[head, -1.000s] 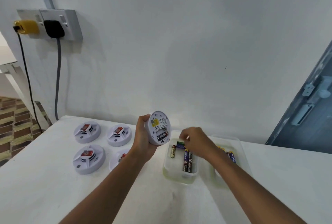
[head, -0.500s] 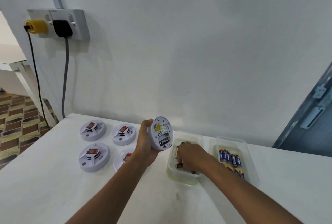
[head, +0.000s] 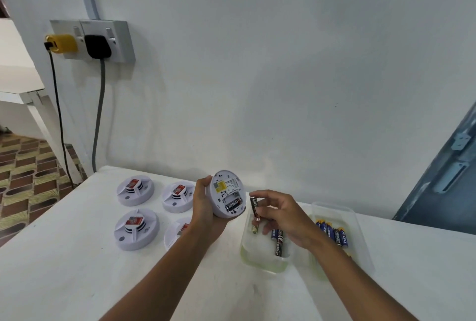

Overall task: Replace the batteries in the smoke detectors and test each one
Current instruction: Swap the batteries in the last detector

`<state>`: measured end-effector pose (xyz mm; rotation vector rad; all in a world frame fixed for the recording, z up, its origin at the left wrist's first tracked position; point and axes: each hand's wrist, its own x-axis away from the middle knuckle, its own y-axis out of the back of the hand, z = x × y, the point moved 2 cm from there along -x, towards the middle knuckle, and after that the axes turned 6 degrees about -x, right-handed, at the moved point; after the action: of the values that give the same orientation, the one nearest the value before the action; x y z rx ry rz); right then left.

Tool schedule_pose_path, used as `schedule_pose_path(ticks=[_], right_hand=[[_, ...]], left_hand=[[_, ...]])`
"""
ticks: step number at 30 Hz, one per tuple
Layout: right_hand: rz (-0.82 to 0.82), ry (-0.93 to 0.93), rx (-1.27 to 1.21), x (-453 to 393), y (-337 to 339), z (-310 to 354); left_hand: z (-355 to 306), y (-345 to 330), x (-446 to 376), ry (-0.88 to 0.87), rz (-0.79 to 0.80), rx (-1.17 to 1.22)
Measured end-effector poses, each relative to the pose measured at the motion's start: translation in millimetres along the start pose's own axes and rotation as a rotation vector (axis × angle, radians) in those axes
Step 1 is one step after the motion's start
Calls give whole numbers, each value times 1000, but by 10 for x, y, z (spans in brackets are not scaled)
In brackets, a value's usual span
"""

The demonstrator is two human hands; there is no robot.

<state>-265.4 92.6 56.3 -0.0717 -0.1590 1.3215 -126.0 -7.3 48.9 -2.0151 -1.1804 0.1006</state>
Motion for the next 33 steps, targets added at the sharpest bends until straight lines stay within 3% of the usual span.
schedule_pose_path(ticks=[11, 15, 21, 26, 33], right_hand=[[-251, 208, 45, 87, -361, 128], [-247, 226, 14, 88, -447, 117], [-338, 280, 183, 92, -475, 45], [-490, 233, 56, 126, -537, -70], [-477, 208, -235, 148, -718, -72]], left_hand=[[10, -152, 144, -20, 29, -102], [-14, -194, 185, -12, 15, -98], [-35, -210, 225, -7, 25, -24], [-65, -288, 280, -29, 57, -25], [-122, -350, 322, -28, 128, -56]])
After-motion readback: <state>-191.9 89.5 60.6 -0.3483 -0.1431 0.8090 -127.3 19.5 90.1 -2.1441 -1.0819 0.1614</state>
